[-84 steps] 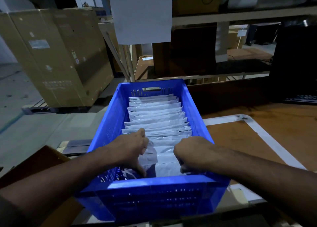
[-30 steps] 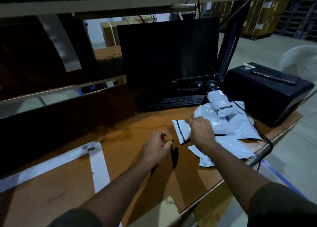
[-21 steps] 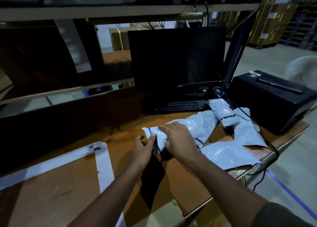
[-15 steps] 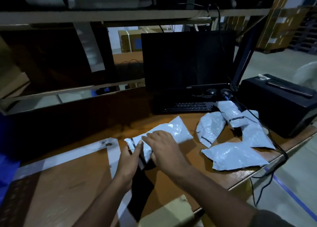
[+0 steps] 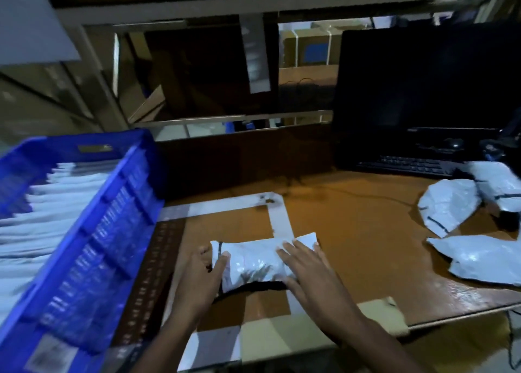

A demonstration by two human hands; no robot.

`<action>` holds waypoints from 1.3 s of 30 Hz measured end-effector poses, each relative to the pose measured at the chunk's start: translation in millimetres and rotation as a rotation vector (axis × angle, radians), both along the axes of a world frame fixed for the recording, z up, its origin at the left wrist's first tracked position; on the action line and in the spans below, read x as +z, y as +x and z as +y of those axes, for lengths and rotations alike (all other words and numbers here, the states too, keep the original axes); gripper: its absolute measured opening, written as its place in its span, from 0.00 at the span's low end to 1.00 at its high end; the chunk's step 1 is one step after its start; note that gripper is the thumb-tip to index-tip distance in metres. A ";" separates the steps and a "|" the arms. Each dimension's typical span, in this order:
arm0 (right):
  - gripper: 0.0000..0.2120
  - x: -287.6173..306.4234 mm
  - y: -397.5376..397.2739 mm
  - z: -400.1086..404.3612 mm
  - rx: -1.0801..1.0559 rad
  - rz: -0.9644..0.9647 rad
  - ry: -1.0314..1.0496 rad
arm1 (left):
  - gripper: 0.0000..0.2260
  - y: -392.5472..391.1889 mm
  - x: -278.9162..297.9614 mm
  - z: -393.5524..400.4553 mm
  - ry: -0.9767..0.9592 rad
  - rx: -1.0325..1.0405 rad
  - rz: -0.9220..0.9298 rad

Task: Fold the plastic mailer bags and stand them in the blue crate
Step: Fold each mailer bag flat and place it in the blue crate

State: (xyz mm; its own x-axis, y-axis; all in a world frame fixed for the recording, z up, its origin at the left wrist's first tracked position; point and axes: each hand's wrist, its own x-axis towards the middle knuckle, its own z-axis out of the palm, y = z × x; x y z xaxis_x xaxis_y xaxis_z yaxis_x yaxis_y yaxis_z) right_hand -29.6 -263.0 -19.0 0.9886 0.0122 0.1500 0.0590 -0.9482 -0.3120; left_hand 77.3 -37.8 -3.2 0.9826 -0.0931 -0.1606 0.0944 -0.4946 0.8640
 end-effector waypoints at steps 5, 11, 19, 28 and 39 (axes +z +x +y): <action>0.25 0.9 0.6 4.8 0.008 0.019 -0.032 | 0.19 -12.2 7.7 13.4 0.381 -0.029 -0.549; 0.25 -1.6 11.3 19.8 -0.013 -0.009 -0.106 | 0.29 -25.7 -15.4 -24.3 0.597 -0.653 -0.584; 0.25 -21.1 21.0 16.2 -0.023 -0.022 -0.241 | 0.32 -10.7 -43.1 -21.5 0.711 -0.690 -0.638; 0.25 -27.6 25.5 17.7 -0.007 0.059 -0.223 | 0.31 -9.0 -48.8 -20.9 0.692 -0.722 -0.607; 0.31 -5.8 26.8 -2.7 -0.038 0.208 0.170 | 0.22 6.1 -37.3 -8.7 0.342 -0.527 -0.434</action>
